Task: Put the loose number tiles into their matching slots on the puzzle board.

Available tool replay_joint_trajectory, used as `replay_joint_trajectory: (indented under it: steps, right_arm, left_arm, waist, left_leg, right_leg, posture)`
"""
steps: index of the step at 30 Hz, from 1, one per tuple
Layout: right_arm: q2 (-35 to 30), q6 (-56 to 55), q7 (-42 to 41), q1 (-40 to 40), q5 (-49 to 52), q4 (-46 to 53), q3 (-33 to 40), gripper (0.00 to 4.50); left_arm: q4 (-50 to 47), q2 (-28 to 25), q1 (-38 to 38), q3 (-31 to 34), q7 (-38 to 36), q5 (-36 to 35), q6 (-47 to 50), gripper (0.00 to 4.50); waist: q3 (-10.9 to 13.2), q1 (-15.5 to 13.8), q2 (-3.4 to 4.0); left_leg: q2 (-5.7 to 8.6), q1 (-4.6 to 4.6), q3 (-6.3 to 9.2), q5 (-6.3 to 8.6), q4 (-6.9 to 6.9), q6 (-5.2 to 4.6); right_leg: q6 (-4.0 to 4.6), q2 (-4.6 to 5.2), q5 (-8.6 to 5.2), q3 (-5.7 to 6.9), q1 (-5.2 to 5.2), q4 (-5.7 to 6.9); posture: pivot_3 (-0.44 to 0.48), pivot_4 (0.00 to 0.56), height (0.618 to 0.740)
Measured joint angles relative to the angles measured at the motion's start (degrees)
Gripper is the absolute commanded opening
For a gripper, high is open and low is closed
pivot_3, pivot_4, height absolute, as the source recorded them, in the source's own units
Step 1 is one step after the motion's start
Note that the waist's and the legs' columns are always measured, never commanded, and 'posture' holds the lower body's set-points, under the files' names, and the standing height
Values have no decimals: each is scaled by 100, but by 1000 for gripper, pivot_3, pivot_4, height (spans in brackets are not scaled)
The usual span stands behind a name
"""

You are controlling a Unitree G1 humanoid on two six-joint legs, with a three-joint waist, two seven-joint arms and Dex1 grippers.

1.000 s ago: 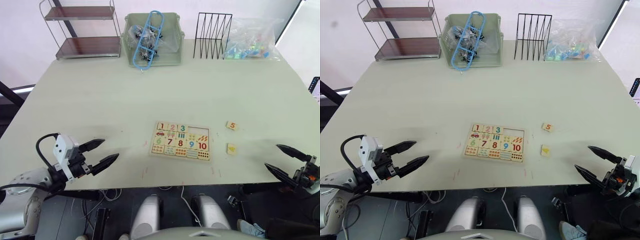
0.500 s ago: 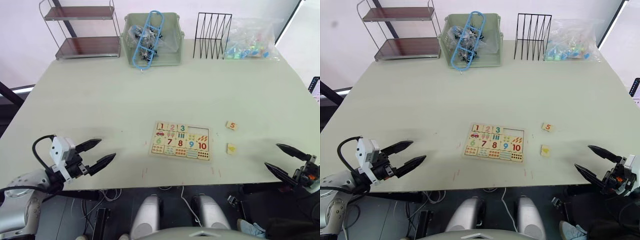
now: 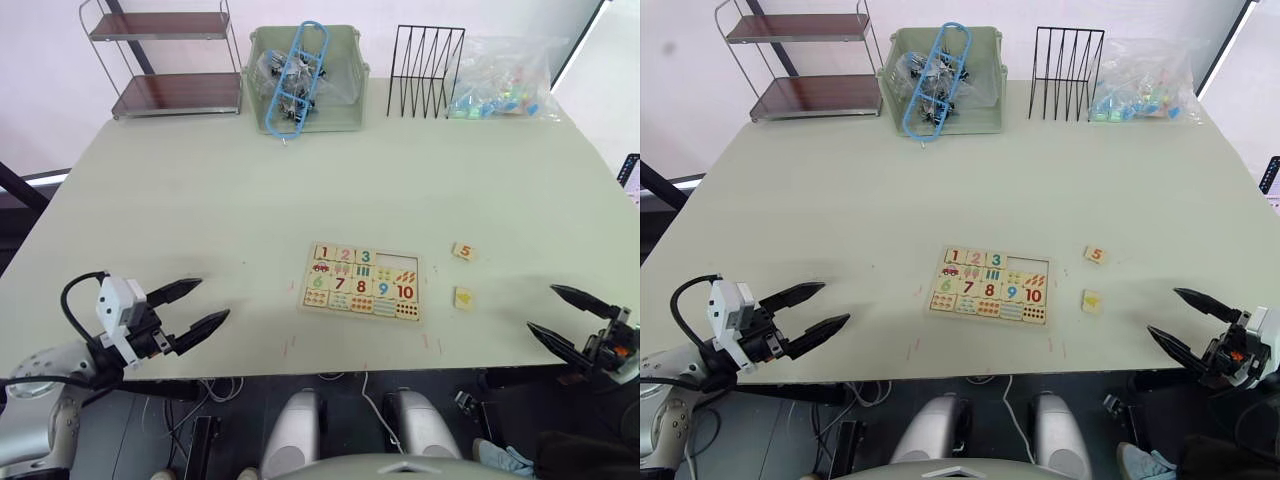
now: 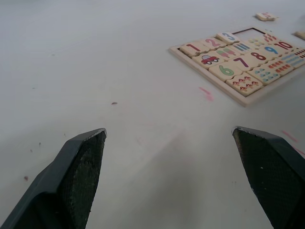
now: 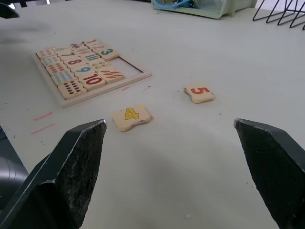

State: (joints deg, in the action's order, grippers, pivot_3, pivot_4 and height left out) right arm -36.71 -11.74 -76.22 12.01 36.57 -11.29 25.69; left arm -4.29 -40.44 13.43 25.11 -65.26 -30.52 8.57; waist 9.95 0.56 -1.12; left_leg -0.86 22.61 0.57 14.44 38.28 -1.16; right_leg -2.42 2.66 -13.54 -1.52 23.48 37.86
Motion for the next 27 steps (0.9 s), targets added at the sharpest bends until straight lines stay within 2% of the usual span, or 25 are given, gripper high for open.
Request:
replay_joint_trajectory:
  steps: [9, 16, 20, 27]
  right_arm:
    - [50, 260, 221, 44, -48, 557, -198, 4500]
    - [-102, 915, 707, 16, -313, 1137, -500, 4500]
    - [-200, 1122, 875, -58, -520, 1234, -678, 4500]
    - [-408, 1426, 1073, -361, -890, 1503, -1092, 4500]
  left_arm:
    - [596, -294, -527, -178, -751, 1, -320, 4463]
    - [959, -550, -1190, -569, -1890, -105, -533, 4463]
    - [987, -638, -1380, -720, -2304, -199, -518, 4463]
    - [994, -881, -1803, -1154, -2527, -349, -552, 4463]
  waist:
    - [0, 4, 1]
    - [1, 3, 0]
    - [1, 7, 0]
    - [2, 3, -1]
  left_leg:
    - [0, 0, -1, 0, 0, 0]
    - [0, 3, 0, 0, 0, 0]
    - [0, 3, -1, 0, 0, 0]
    - [0, 10, 2, 0, -1, 0]
  right_leg:
    - [0, -1, 0, 0, 1, 0]
    - [0, -1, 0, 1, 3, -1]
    - [0, -2, 1, 1, 5, 0]
    - [-20, -3, 12, 2, 10, -1]
  posture:
    - [0, 150, 740]
    - [0, 150, 740]
    - [0, 150, 740]
    - [0, 150, 740]
